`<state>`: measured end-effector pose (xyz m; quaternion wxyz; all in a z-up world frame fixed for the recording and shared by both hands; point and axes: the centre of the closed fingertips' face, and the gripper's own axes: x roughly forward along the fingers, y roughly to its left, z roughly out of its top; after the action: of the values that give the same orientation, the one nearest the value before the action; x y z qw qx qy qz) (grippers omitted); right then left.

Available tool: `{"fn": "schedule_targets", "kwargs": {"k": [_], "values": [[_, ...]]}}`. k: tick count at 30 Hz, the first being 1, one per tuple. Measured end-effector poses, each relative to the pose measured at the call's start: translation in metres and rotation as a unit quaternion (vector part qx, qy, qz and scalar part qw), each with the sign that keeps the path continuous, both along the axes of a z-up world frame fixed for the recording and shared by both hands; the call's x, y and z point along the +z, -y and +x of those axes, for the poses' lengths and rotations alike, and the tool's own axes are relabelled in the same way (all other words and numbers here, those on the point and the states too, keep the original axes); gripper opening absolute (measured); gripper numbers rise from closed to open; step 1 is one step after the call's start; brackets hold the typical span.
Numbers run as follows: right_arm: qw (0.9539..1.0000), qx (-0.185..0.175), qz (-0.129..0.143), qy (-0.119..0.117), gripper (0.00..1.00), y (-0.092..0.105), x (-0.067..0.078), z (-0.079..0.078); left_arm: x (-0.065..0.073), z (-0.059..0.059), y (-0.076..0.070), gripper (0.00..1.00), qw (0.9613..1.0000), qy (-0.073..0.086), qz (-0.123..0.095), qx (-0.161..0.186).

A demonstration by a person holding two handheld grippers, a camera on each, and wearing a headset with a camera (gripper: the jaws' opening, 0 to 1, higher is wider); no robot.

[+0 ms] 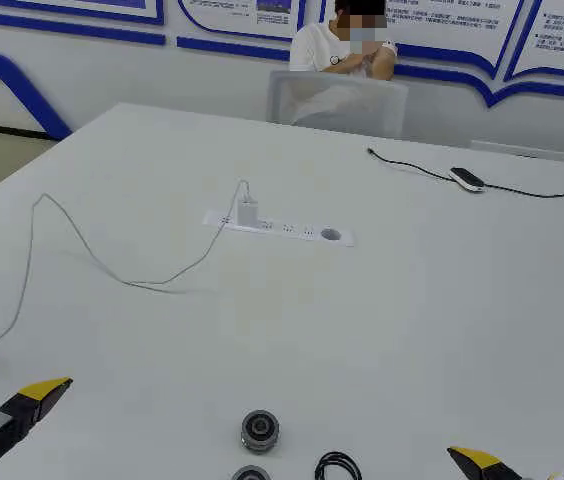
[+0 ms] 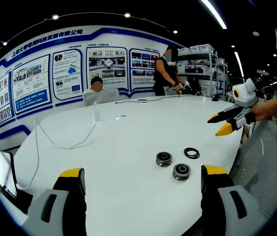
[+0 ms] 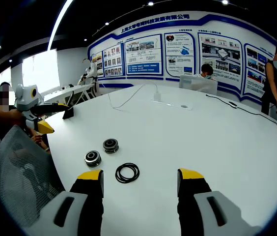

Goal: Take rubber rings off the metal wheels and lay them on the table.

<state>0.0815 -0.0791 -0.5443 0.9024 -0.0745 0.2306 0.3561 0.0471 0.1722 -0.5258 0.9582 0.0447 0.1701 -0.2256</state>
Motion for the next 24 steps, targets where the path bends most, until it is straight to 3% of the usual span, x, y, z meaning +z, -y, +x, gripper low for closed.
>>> {"fn": "schedule_targets", "kwargs": {"k": [11, 18, 24], "values": [[1.0, -0.004, 0.001, 0.006, 0.64, 0.0029, -0.0049, 0.001, 0.0053, 0.0054, -0.0011, 1.0, 0.9995, 0.012, -0.01, 0.028], [0.9998, -0.008, 0.02, -0.007, 0.64, 0.0043, -0.0089, 0.0, 0.0041, 0.0046, 0.0008, 1.0, 0.9993, 0.008, -0.011, 0.034], [0.9997, -0.008, 0.024, -0.004, 0.64, 0.0028, -0.0071, 0.0003, -0.0002, 0.0017, -0.0009, 1.0, 0.9992, 0.003, -0.008, 0.038]]}}
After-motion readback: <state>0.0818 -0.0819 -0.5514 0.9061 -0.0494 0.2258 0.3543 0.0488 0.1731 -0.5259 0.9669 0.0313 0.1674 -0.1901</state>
